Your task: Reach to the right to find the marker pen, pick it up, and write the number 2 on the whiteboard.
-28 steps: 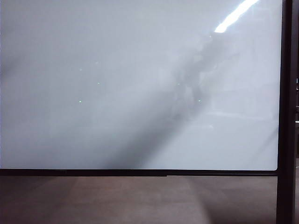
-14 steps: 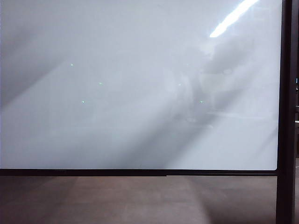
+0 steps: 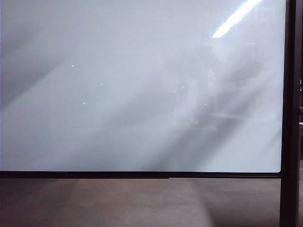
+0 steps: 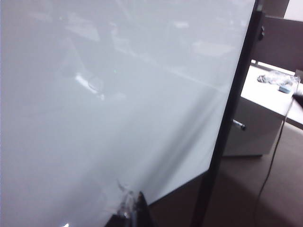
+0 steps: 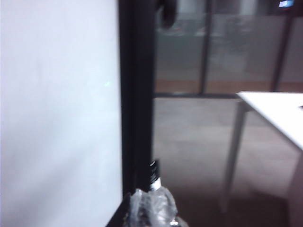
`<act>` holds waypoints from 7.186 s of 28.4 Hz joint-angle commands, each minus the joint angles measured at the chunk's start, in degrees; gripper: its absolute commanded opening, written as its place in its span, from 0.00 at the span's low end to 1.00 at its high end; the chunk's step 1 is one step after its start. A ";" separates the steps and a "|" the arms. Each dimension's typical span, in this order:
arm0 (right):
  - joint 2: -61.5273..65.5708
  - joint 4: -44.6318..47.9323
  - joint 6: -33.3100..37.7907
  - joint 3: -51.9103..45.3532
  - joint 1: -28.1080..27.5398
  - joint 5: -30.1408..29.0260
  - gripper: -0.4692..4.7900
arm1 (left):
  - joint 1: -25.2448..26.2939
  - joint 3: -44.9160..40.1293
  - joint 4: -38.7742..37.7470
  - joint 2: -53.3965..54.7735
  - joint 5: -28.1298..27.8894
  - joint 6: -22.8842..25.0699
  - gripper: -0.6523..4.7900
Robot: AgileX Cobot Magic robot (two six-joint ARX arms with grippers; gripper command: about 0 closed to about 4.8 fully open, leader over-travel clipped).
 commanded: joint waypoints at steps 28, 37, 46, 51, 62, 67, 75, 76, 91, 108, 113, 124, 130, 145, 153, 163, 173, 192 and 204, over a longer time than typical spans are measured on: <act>42.14 24.09 -0.37 15.37 -0.83 -5.92 0.61 | -0.02 0.52 3.80 1.42 -1.38 1.33 0.11; 44.30 22.01 0.00 19.34 -0.85 -6.58 0.61 | -0.02 0.52 3.78 1.42 -1.33 1.33 0.11; 46.10 21.20 0.00 20.17 -0.85 -6.12 0.61 | -0.02 0.52 3.76 1.42 -1.31 1.31 0.11; 46.27 21.46 0.00 20.46 -0.85 -6.14 0.61 | -0.02 0.52 3.72 1.42 -1.31 1.31 0.11; 47.39 21.05 0.02 21.88 -0.85 -6.12 0.61 | -0.02 0.52 3.69 1.42 -1.31 1.31 0.11; 47.39 20.87 0.02 21.86 -0.87 -6.12 0.50 | -0.02 0.52 2.84 1.42 -1.31 1.29 0.11; 47.39 20.87 0.04 21.88 -0.76 -6.10 0.48 | -0.02 0.52 2.84 1.40 -1.31 1.31 0.11; 47.39 20.87 0.04 21.88 -0.72 -6.12 0.48 | -0.02 0.52 2.84 1.40 -1.31 1.31 0.11; 47.41 20.85 0.07 21.88 -0.68 -6.12 0.36 | -0.02 0.52 2.84 1.42 -1.31 1.31 0.11; 47.39 20.55 0.46 21.88 -0.59 -6.38 0.27 | -0.02 0.52 2.82 1.40 -1.31 1.33 0.11; 47.41 20.52 0.46 21.88 -0.46 -6.80 0.28 | -0.02 0.52 2.82 1.42 -1.31 1.33 0.11; 47.39 21.20 0.46 21.90 -0.46 -7.72 0.38 | -0.02 0.52 2.64 1.42 -1.33 1.33 0.11; 47.39 22.08 0.46 21.90 -0.44 -7.61 0.38 | -0.02 0.52 2.62 1.42 -1.31 1.33 0.11; 47.39 21.07 0.46 21.90 -0.44 -7.41 0.18 | -0.02 0.52 2.29 1.42 -1.33 1.33 0.11; 47.34 25.20 1.86 21.90 -0.44 -7.41 0.17 | -0.02 0.52 2.34 1.42 -1.33 1.36 0.11; 43.95 27.10 3.61 21.81 -5.03 -5.31 0.17 | -0.02 0.52 1.97 1.42 -1.33 2.43 0.11; 29.55 19.54 8.66 21.55 -10.78 -7.78 0.17 | -0.02 0.52 2.01 1.42 -1.27 2.38 0.11; -6.47 -6.01 12.50 21.64 4.17 -11.87 0.16 | -0.02 0.52 1.60 1.36 -1.09 2.38 0.11; -6.45 -7.85 7.85 21.66 29.40 4.61 0.16 | -0.02 0.52 1.53 1.36 -1.11 2.40 0.11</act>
